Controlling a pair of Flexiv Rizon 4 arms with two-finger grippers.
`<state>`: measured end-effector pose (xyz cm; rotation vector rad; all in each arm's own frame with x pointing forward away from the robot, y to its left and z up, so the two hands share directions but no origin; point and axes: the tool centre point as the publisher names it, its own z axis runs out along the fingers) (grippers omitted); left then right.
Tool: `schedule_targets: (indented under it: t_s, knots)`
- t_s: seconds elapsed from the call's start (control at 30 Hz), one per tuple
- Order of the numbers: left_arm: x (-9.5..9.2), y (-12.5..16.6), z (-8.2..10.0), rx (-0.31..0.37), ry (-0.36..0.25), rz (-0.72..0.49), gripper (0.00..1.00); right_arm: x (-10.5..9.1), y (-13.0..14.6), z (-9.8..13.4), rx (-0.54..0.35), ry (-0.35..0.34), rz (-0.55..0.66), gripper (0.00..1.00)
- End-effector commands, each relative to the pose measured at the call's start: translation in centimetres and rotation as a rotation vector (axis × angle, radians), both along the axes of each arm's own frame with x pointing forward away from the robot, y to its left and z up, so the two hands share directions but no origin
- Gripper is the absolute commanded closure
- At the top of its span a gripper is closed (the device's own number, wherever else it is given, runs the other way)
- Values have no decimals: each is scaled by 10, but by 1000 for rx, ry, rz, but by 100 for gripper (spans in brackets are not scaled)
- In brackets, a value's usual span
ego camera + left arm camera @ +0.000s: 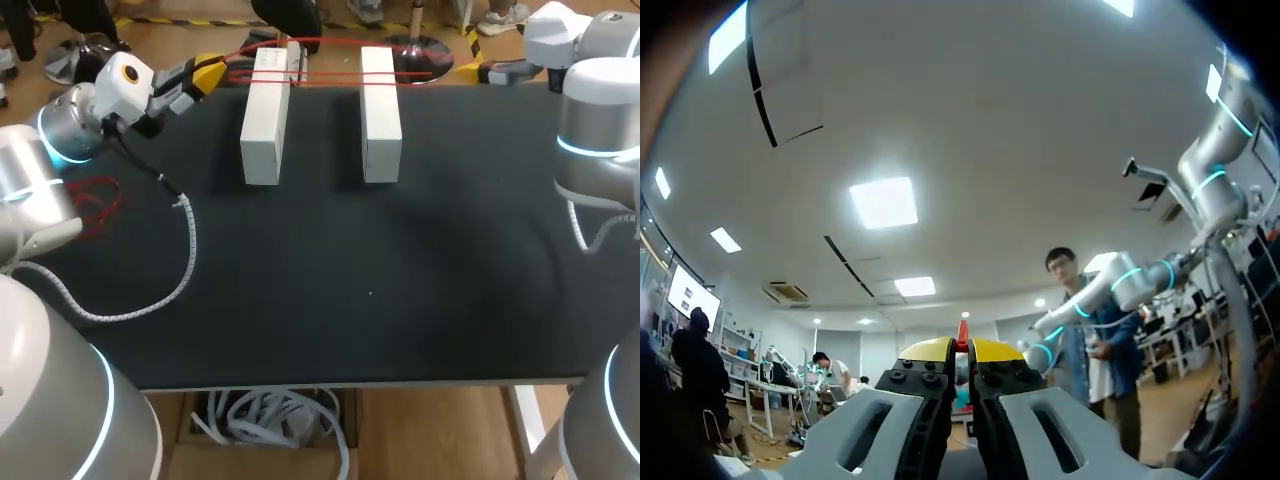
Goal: Grab the tape and strap the tape.
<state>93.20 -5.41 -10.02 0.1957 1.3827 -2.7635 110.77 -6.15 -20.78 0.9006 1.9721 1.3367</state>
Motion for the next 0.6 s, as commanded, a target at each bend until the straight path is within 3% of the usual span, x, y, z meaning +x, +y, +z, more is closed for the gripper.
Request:
schedule_targets:
  t_s: [0.03,0.27,0.43,0.6]
  knots:
    - [0,0,-1,-3,-2,0,100,-29,-16,6,36,-5,-62,0]
    - [0,0,-1,-3,-2,0,100,-62,-19,4,160,46,-251,0]
    - [0,0,-1,-3,-2,0,100,-92,-9,8,250,37,-334,0]
    - [0,0,-1,-3,-2,0,100,-119,3,6,285,28,-435,0]
